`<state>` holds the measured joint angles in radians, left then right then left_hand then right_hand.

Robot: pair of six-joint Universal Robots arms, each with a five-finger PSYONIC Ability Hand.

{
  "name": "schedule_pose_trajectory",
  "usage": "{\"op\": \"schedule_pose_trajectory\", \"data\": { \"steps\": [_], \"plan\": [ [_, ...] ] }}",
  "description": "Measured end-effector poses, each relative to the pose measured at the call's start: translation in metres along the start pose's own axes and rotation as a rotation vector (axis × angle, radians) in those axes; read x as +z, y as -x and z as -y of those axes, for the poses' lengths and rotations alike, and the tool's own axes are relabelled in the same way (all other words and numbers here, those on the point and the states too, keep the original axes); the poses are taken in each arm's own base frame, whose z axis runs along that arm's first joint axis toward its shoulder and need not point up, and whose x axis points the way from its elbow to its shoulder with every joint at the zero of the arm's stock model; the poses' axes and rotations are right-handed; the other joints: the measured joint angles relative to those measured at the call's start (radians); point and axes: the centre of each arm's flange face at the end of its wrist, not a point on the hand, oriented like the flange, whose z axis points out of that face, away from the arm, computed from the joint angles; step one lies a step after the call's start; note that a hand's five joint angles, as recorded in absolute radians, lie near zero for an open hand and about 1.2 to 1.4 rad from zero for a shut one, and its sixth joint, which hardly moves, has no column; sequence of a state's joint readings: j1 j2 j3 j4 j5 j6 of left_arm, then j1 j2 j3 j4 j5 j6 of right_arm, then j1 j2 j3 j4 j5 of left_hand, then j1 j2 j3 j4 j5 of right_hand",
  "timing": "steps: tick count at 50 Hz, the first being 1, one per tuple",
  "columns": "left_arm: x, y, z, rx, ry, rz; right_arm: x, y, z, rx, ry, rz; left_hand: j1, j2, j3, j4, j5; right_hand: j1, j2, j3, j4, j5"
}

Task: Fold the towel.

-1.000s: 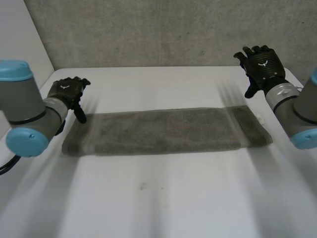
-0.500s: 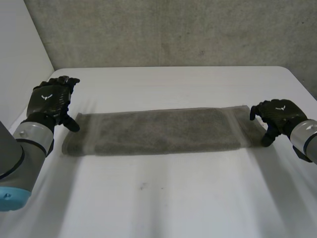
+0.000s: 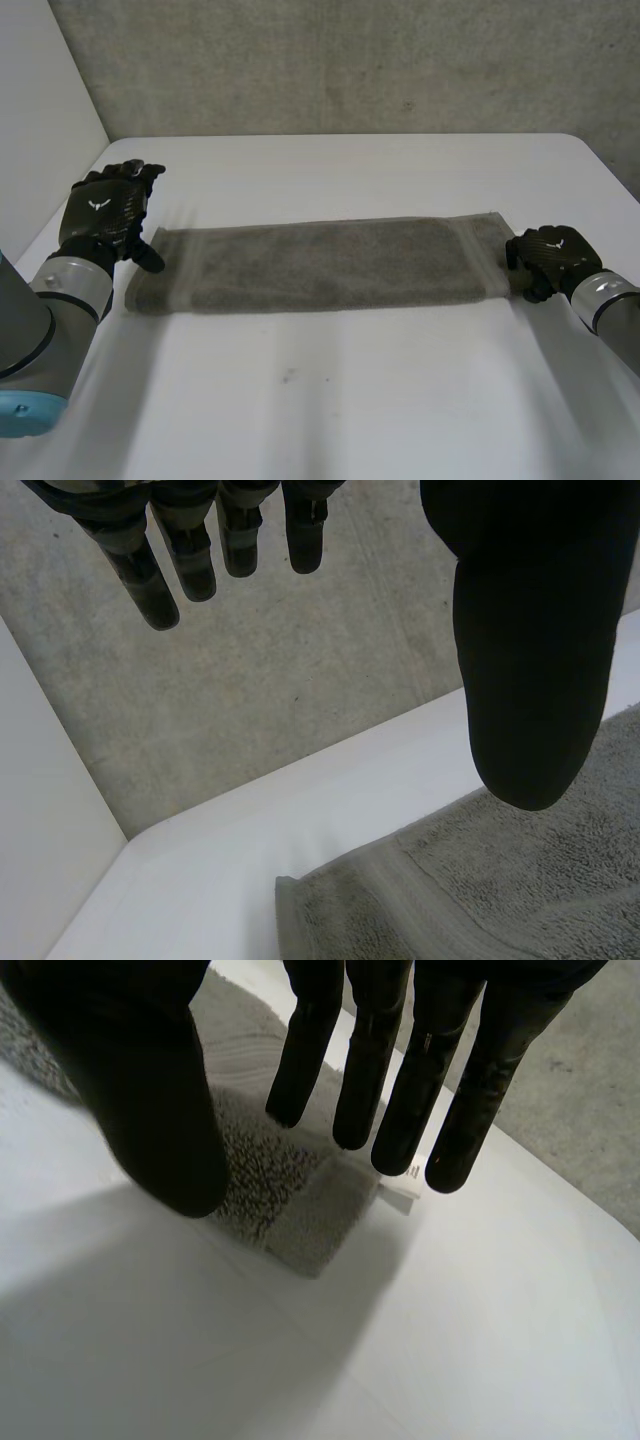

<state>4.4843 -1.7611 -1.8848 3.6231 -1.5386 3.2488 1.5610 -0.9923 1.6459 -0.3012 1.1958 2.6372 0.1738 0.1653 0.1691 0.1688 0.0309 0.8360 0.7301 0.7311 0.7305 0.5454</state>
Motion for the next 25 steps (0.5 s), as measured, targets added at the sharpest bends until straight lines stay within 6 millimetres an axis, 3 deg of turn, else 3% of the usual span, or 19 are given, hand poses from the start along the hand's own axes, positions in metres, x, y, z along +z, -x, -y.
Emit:
{"op": "schedule_pose_trajectory", "data": {
  "steps": [5, 6, 13, 19, 25],
  "plan": [
    [0.000, 0.000, 0.000, 0.000, 0.001, -0.001, 0.004, -0.002, -0.005, -0.005, 0.010, -0.003, 0.000, 0.000, 0.000, 0.000, 0.000, 0.229, 0.201, 0.200, 0.193, 0.193],
    [0.000, 0.000, 0.000, 0.000, 0.001, -0.001, 0.005, -0.003, -0.006, -0.005, 0.012, -0.004, 0.000, 0.000, 0.000, 0.000, 0.000, 0.359, 0.303, 0.302, 0.303, 0.302],
    [-0.001, -0.001, 0.000, 0.000, 0.002, -0.002, 0.009, -0.008, -0.009, -0.003, 0.015, -0.017, 0.000, 0.000, 0.000, 0.000, 0.000, 0.505, 0.442, 0.446, 0.446, 0.444],
    [0.000, 0.000, -0.001, -0.001, 0.002, -0.001, 0.006, -0.030, -0.006, 0.001, 0.013, -0.078, 0.000, 0.000, 0.000, 0.000, 0.000, 0.543, 0.475, 0.480, 0.482, 0.480],
    [0.000, 0.000, -0.001, -0.001, 0.002, 0.000, 0.000, -0.069, -0.012, 0.028, 0.044, -0.172, 0.000, 0.000, 0.000, 0.000, 0.000, 0.548, 0.479, 0.482, 0.485, 0.482]
  ]
}}
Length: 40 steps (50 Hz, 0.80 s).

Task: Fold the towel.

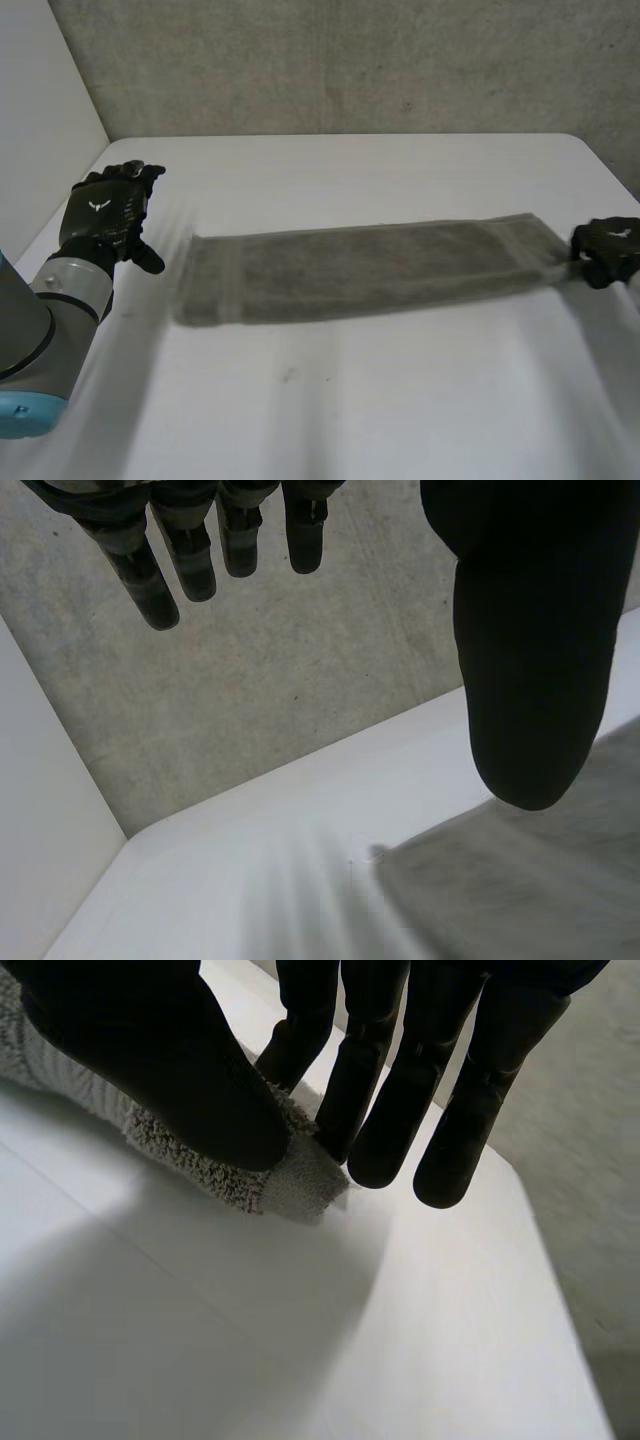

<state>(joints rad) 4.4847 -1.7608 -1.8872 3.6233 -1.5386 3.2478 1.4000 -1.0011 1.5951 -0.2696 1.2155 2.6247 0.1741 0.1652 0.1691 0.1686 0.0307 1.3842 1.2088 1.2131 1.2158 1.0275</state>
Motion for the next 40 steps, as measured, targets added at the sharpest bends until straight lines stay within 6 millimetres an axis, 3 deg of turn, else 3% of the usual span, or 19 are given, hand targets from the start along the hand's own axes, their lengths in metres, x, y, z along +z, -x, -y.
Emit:
{"op": "schedule_pose_trajectory", "data": {
  "steps": [1, 2, 4, 10, 13, 17, 18, 20, 21, 24, 25, 26, 27, 29, 30, 32, 35, 40],
  "plan": [
    [0.000, 0.000, 0.000, 0.000, 0.000, 0.000, 0.000, -0.013, -0.002, 0.007, 0.013, -0.026, 0.000, 0.000, 0.000, 0.000, 0.000, 0.000, 0.000, 0.000, 0.001, 0.001],
    [0.000, 0.000, 0.000, 0.000, 0.000, 0.000, 0.000, -0.013, -0.002, 0.007, 0.013, -0.026, 0.000, 0.000, 0.000, 0.000, 0.000, 0.000, 0.000, 0.000, 0.001, 0.001],
    [0.000, 0.000, 0.001, 0.000, -0.002, 0.001, 0.000, -0.040, -0.005, 0.017, 0.039, -0.077, 0.000, 0.000, 0.000, 0.000, 0.000, 0.002, 0.000, 0.000, 0.001, 0.002],
    [0.000, 0.001, 0.003, 0.000, -0.010, 0.003, -0.002, -0.071, 0.000, 0.024, 0.067, -0.113, 0.000, 0.000, 0.000, 0.000, 0.000, 0.003, 0.000, 0.000, 0.001, 0.002],
    [-0.001, 0.001, 0.005, 0.000, -0.014, 0.004, -0.002, -0.069, 0.016, 0.032, 0.044, -0.092, 0.000, 0.000, 0.000, 0.000, 0.000, 0.003, 0.000, 0.001, 0.001, 0.002],
    [-0.001, 0.001, 0.006, -0.001, -0.017, 0.004, -0.004, -0.041, 0.053, 0.060, -0.040, -0.014, 0.000, 0.000, 0.000, 0.000, 0.000, 0.003, 0.000, 0.002, 0.001, 0.004],
    [-0.001, 0.001, 0.006, -0.001, -0.017, 0.004, -0.004, -0.041, 0.053, 0.060, -0.040, -0.014, 0.000, 0.000, 0.000, 0.000, 0.000, 0.003, 0.000, 0.002, 0.001, 0.004],
    [-0.001, 0.001, 0.006, -0.001, -0.017, 0.005, -0.008, 0.002, 0.092, 0.109, -0.136, 0.093, 0.000, 0.000, 0.000, 0.000, 0.000, 0.003, 0.000, 0.002, 0.001, 0.005],
    [-0.001, 0.001, 0.006, -0.001, -0.017, 0.005, -0.009, 0.009, 0.098, 0.117, -0.149, 0.110, 0.000, 0.000, 0.000, 0.000, 0.000, 0.003, 0.000, 0.002, 0.001, 0.005],
    [-0.001, 0.002, 0.006, -0.001, -0.017, 0.007, -0.017, 0.055, 0.126, 0.162, -0.222, 0.225, 0.000, 0.000, 0.000, 0.000, 0.000, 0.003, 0.000, 0.003, 0.001, 0.005],
    [-0.001, 0.002, 0.006, -0.001, -0.017, 0.007, -0.023, 0.084, 0.139, 0.182, -0.257, 0.296, 0.000, 0.000, 0.000, 0.000, 0.000, 0.003, 0.000, 0.003, 0.001, 0.005],
    [-0.001, 0.002, 0.006, -0.001, -0.017, 0.008, -0.025, 0.094, 0.143, 0.188, -0.268, 0.320, 0.000, 0.000, 0.000, 0.000, 0.000, 0.003, 0.000, 0.003, 0.001, 0.005],
    [-0.001, 0.002, 0.006, -0.001, -0.017, 0.009, -0.031, 0.121, 0.151, 0.198, -0.293, 0.383, 0.000, 0.000, 0.000, 0.000, 0.000, 0.003, 0.000, 0.003, 0.001, 0.005],
    [-0.001, 0.002, 0.006, -0.001, -0.017, 0.009, -0.039, 0.148, 0.156, 0.205, -0.311, 0.448, 0.000, 0.000, 0.000, 0.000, 0.000, 0.003, 0.000, 0.003, 0.001, 0.005],
    [-0.001, 0.003, 0.006, -0.001, -0.017, 0.011, -0.048, 0.180, 0.161, 0.208, -0.331, 0.523, 0.000, 0.000, 0.000, 0.000, 0.000, 0.003, 0.000, 0.003, 0.001, 0.005],
    [0.000, 0.003, 0.006, -0.002, -0.017, 0.012, -0.058, 0.210, 0.162, 0.208, -0.344, 0.592, 0.000, 0.000, -0.025, -0.024, -0.007, 0.003, 0.000, 0.003, 0.001, 0.005],
    [0.000, 0.004, 0.006, -0.001, -0.018, 0.014, -0.082, 0.277, 0.152, 0.199, -0.351, 0.744, 0.000, 0.000, -0.017, -0.020, -0.011, 0.004, 0.000, 0.003, 0.001, 0.005],
    [0.000, 0.004, 0.006, -0.001, -0.018, 0.015, -0.101, 0.330, 0.129, 0.183, -0.325, 0.860, 0.000, 0.000, -0.017, -0.020, -0.011, 0.005, 0.000, 0.003, 0.001, 0.006]
  ]
}}
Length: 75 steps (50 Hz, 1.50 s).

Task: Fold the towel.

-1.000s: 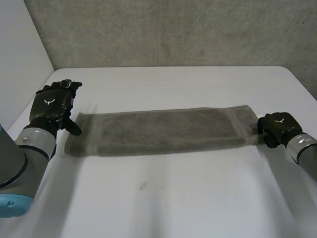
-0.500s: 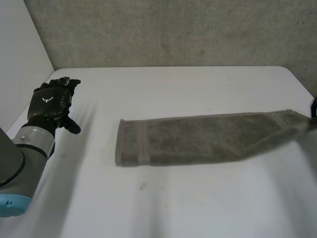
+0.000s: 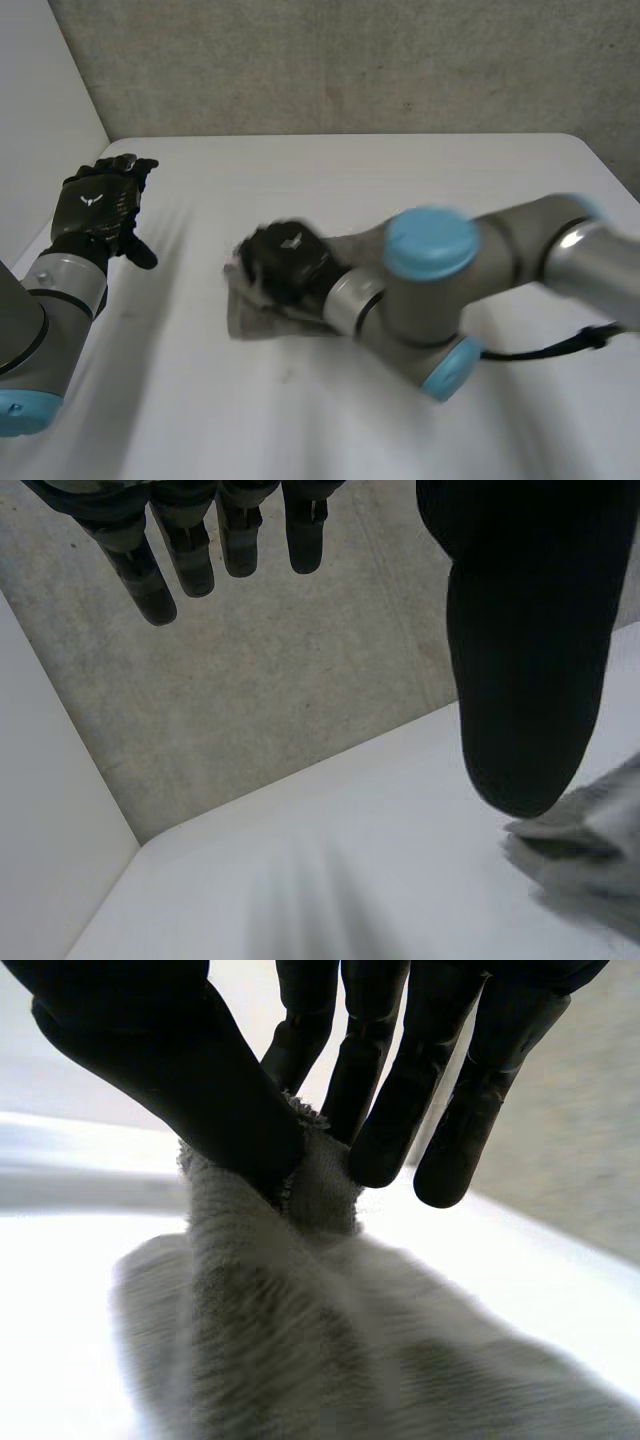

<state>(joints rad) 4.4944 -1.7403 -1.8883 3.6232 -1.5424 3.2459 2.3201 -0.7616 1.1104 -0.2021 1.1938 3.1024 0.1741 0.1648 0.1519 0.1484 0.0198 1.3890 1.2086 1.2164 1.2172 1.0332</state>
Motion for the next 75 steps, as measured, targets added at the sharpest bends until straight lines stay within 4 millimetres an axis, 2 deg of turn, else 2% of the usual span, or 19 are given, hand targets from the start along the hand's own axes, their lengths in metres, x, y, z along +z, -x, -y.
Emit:
{"op": "schedule_pose_trajectory", "data": {
  "steps": [5, 6, 9, 10, 14, 19, 21, 24, 26, 28, 32, 38, 48, 49, 55, 56, 59, 70, 75],
  "plan": [
    [0.000, 0.000, 0.000, 0.000, 0.000, -0.001, 0.007, 0.035, -0.031, 0.007, 0.049, 0.076, 0.000, 0.000, 0.000, 0.000, 0.000, 0.001, 0.000, 0.000, 0.000, 0.000],
    [0.000, 0.000, 0.000, 0.000, 0.000, -0.001, 0.007, 0.038, -0.033, 0.007, 0.054, 0.080, 0.000, 0.000, 0.000, 0.000, 0.000, -0.324, -0.264, -0.272, -0.275, -0.246],
    [-0.001, -0.001, 0.000, 0.000, 0.001, -0.003, 0.005, 0.040, -0.030, 0.002, 0.053, 0.079, 0.000, 0.000, 0.000, 0.000, 0.000, -0.610, -0.536, -0.542, -0.523, -0.489],
    [-0.001, -0.001, -0.001, 0.000, 0.002, -0.004, 0.004, 0.039, -0.026, -0.001, 0.046, 0.072, 0.000, 0.000, 0.000, 0.000, 0.000, -0.907, -0.804, -0.792, -0.792, -0.753],
    [-0.002, -0.002, -0.002, 0.000, 0.005, -0.006, -0.002, 0.031, -0.008, -0.012, 0.022, 0.034, 0.000, 0.000, 0.000, 0.000, 0.000, -1.031, -0.884, -0.891, -0.892, -0.865],
    [-0.003, -0.003, -0.003, 0.000, 0.008, -0.011, -0.016, 0.001, 0.019, -0.018, -0.014, -0.065, 0.000, 0.000, 0.000, 0.000, 0.000, -1.174, -1.009, -1.017, -1.011, -0.979],
    [-0.004, -0.004, -0.003, 0.000, 0.009, -0.014, -0.038, -0.035, 0.042, -0.017, -0.042, -0.175, 0.000, 0.000, 0.000, 0.000, 0.000, -1.196, -1.029, -1.038, -1.031, -0.989],
    [-0.004, -0.005, -0.003, 0.000, 0.009, -0.018, -0.055, -0.062, 0.051, -0.010, -0.044, -0.253, 0.000, 0.000, 0.000, 0.000, 0.000, -1.203, -1.036, -1.044, -1.038, -0.993],
    [-0.004, -0.006, -0.003, 0.000, 0.008, -0.019, -0.059, -0.067, 0.051, -0.008, -0.043, -0.268, 0.000, 0.000, 0.000, 0.000, 0.000, -1.203, -1.036, -1.044, -1.038, -0.993],
    [-0.006, -0.009, -0.002, 0.000, 0.008, -0.028, -0.079, -0.092, 0.048, 0.011, -0.018, -0.344, 0.000, 0.000, 0.000, 0.000, 0.000, -1.205, -1.036, -1.047, -1.039, -0.994],
    [-0.008, -0.012, -0.002, 0.001, 0.009, -0.040, -0.093, -0.106, 0.037, 0.026, 0.019, -0.387, 0.000, 0.000, 0.000, 0.000, 0.000, -1.197, -1.035, -1.046, -1.039, -0.994],
    [-0.015, -0.025, -0.003, 0.002, 0.012, -0.081, -0.122, -0.122, -0.004, 0.012, 0.157, -0.452, 0.000, 0.000, 0.000, 0.000, 0.000, -1.069, -0.932, -0.940, -0.941, -0.932],
    [-0.019, -0.033, -0.003, 0.001, 0.012, -0.106, -0.135, -0.117, -0.041, -0.009, 0.245, -0.402, 0.000, 0.000, 0.000, 0.000, 0.000, -0.804, -0.711, -0.718, -0.720, -0.717],
    [-0.020, -0.033, -0.003, 0.001, 0.012, -0.107, -0.134, -0.116, -0.044, -0.011, 0.239, -0.394, 0.000, 0.000, 0.000, 0.000, 0.000, -0.688, -0.593, -0.603, -0.604, -0.605],
    [-0.020, -0.033, -0.003, 0.001, 0.014, -0.106, -0.131, -0.117, -0.049, -0.030, 0.198, -0.388, 0.000, 0.000, 0.000, 0.000, 0.000, -0.426, -0.372, -0.375, -0.375, -0.376],
    [-0.020, -0.033, -0.004, 0.001, 0.015, -0.106, -0.129, -0.119, -0.051, -0.035, 0.178, -0.392, 0.000, 0.000, 0.000, 0.000, 0.000, -0.217, -0.183, -0.185, -0.201, -0.206],
    [-0.020, -0.033, -0.004, 0.001, 0.016, -0.107, -0.126, -0.122, -0.053, -0.034, 0.151, -0.406, 0.000, 0.000, 0.000, 0.000, 0.000, -0.075, -0.062, -0.059, -0.063, -0.068],
    [-0.022, -0.033, -0.004, 0.003, 0.018, -0.107, -0.133, -0.130, -0.045, -0.002, 0.149, -0.502, 0.000, 0.000, 0.000, 0.000, 0.000, -0.017, -0.018, -0.005, -0.004, -0.013],
    [-0.022, -0.031, 0.010, 0.004, -0.027, -0.102, -0.137, -0.133, -0.016, -0.038, 0.149, -0.531, 0.000, 0.003, 0.014, 0.017, 0.000, -0.012, -0.014, -0.004, -0.002, -0.009]
  ]
}}
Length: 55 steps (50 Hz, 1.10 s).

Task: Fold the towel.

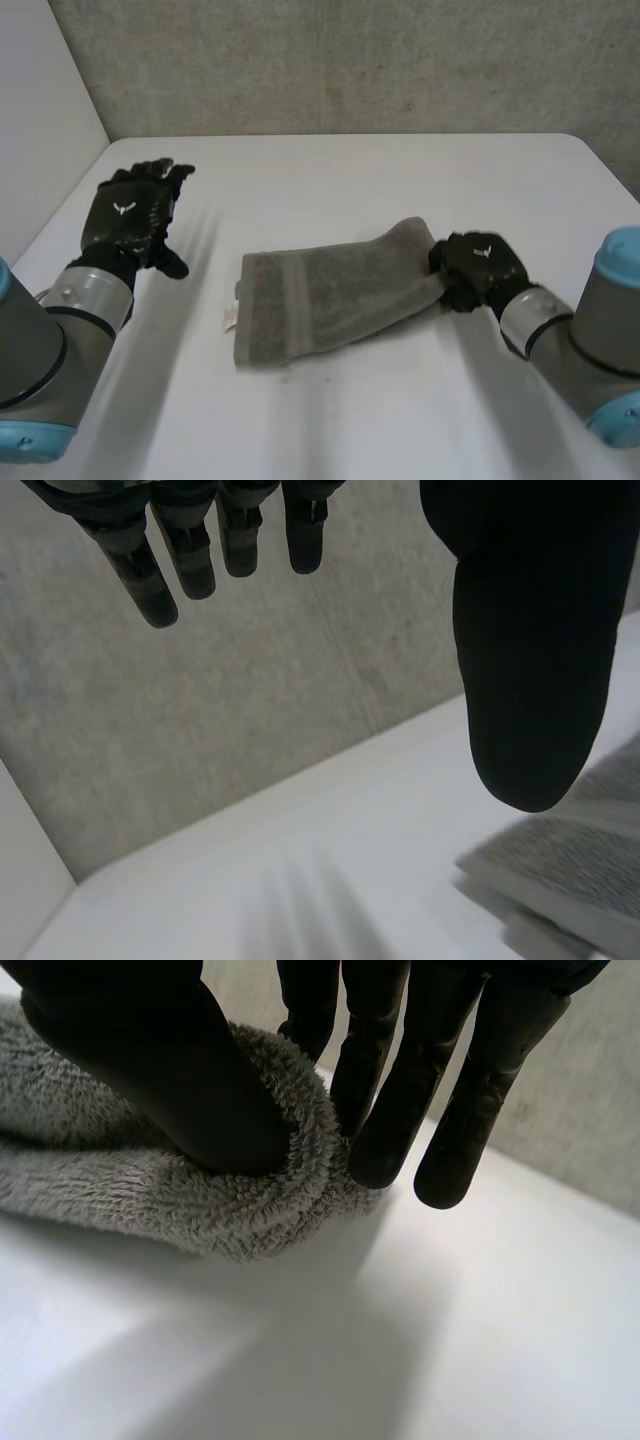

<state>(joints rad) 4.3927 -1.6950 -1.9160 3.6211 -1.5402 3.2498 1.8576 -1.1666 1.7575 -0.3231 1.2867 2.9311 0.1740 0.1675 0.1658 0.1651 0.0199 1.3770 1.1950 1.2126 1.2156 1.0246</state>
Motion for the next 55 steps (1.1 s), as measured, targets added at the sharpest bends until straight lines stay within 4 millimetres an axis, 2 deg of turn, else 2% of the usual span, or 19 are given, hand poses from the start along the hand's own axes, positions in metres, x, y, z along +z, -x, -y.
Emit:
{"op": "schedule_pose_trajectory", "data": {
  "steps": [5, 8, 11, 13, 14, 19, 25, 26, 27, 28, 29, 30, 34, 41, 42, 43, 45, 50, 55],
  "plan": [
    [0.003, 0.001, 0.016, 0.000, -0.044, 0.004, 0.008, 0.005, 0.034, -0.055, -0.083, 0.023, 0.000, 0.002, 0.006, 0.004, 0.000, 0.001, 0.005, 0.001, 0.001, 0.002],
    [0.004, -0.001, 0.026, -0.007, -0.058, -0.001, 0.015, 0.033, 0.054, -0.091, -0.141, 0.106, 0.000, 0.001, 0.003, 0.002, 0.000, 0.004, 0.010, 0.002, 0.002, 0.004],
    [0.005, -0.003, 0.034, -0.030, -0.050, -0.011, 0.022, 0.079, 0.062, -0.125, -0.172, 0.229, 0.000, 0.000, 0.002, 0.001, 0.000, 0.004, 0.011, 0.002, 0.001, 0.005],
    [0.005, -0.004, 0.038, -0.046, -0.039, -0.015, 0.023, 0.102, 0.061, -0.143, -0.171, 0.289, 0.000, -0.001, -0.001, 0.001, 0.000, 0.004, 0.011, 0.002, 0.001, 0.005],
    [0.006, -0.004, 0.041, -0.064, -0.027, -0.017, 0.025, 0.126, 0.056, -0.169, -0.162, 0.355, 0.000, -0.001, -0.001, 0.000, 0.000, 0.004, 0.012, 0.002, 0.002, 0.005],
    [0.008, -0.003, 0.044, -0.112, 0.007, -0.019, 0.025, 0.174, 0.032, -0.264, -0.123, 0.518, 0.000, -0.002, -0.002, -0.001, 0.000, 0.005, 0.012, 0.002, 0.002, 0.005],
    [0.011, -0.003, 0.047, -0.134, 0.015, -0.019, 0.022, 0.199, 0.011, -0.322, -0.098, 0.628, 0.000, -0.002, -0.002, -0.001, 0.000, 0.005, 0.014, 0.004, 0.002, 0.006],
    [0.012, -0.002, 0.047, -0.136, 0.015, -0.019, 0.021, 0.199, 0.011, -0.323, -0.096, 0.632, 0.000, -0.002, -0.002, -0.001, 0.000, -0.088, -0.071, -0.094, -0.075, -0.051],
    [0.013, -0.002, 0.047, -0.136, 0.014, -0.018, 0.020, 0.199, 0.012, -0.321, -0.094, 0.628, 0.000, -0.002, -0.002, -0.001, 0.000, -0.185, -0.143, -0.165, -0.169, -0.134],
    [0.015, -0.002, 0.048, -0.137, 0.013, -0.018, 0.019, 0.197, 0.015, -0.315, -0.093, 0.614, 0.000, -0.002, -0.002, -0.001, 0.000, -0.465, -0.428, -0.433, -0.446, -0.384],
    [0.016, -0.002, 0.048, -0.137, 0.012, -0.018, 0.019, 0.195, 0.017, -0.311, -0.093, 0.605, 0.000, -0.002, -0.002, -0.001, 0.000, -0.465, -0.428, -0.433, -0.446, -0.384],
    [0.017, -0.002, 0.048, -0.137, 0.010, -0.018, 0.018, 0.193, 0.020, -0.303, -0.092, 0.588, 0.000, -0.002, -0.002, -0.001, 0.000, -0.716, -0.688, -0.667, -0.691, -0.598],
    [0.024, -0.005, 0.049, -0.138, 0.011, -0.026, 0.014, 0.164, 0.042, -0.223, -0.080, 0.445, 0.000, -0.002, -0.002, -0.001, 0.000, -1.079, -0.926, -0.945, -0.939, -0.901],
    [0.031, -0.025, 0.046, -0.156, 0.046, -0.079, 0.009, 0.101, 0.064, -0.012, -0.062, 0.228, 0.000, -0.002, -0.002, -0.001, 0.000, -1.179, -1.014, -1.032, -1.027, -0.980],
    [0.031, -0.036, 0.043, -0.167, 0.070, -0.107, 0.009, 0.086, 0.067, 0.061, -0.055, 0.184, 0.000, -0.002, -0.002, -0.001, 0.000, -1.183, -1.015, -1.035, -1.028, -0.979],
    [0.031, -0.036, 0.043, -0.167, 0.070, -0.107, 0.009, 0.086, 0.067, 0.061, -0.055, 0.184, 0.000, -0.002, -0.002, -0.001, 0.000, -1.183, -1.015, -1.035, -1.028, -0.979],
    [0.030, -0.056, 0.035, -0.185, 0.120, -0.151, 0.010, 0.065, 0.068, 0.165, -0.044, 0.133, 0.000, -0.002, -0.002, -0.001, 0.000, -1.189, -1.021, -1.040, -1.033, -0.985],
    [0.025, -0.095, 0.012, -0.204, 0.231, -0.217, 0.013, 0.041, 0.064, 0.314, -0.004, 0.089, 0.000, -0.002, -0.002, -0.001, 0.000, -1.193, -1.021, -1.042, -1.037, -0.985],
    [0.018, -0.117, -0.011, -0.196, 0.324, -0.248, 0.017, 0.040, 0.056, 0.351, 0.034, 0.115, 0.000, -0.002, -0.001, 0.000, 0.000, -1.193, -1.021, -1.042, -1.037, -0.985]
  ]
}}
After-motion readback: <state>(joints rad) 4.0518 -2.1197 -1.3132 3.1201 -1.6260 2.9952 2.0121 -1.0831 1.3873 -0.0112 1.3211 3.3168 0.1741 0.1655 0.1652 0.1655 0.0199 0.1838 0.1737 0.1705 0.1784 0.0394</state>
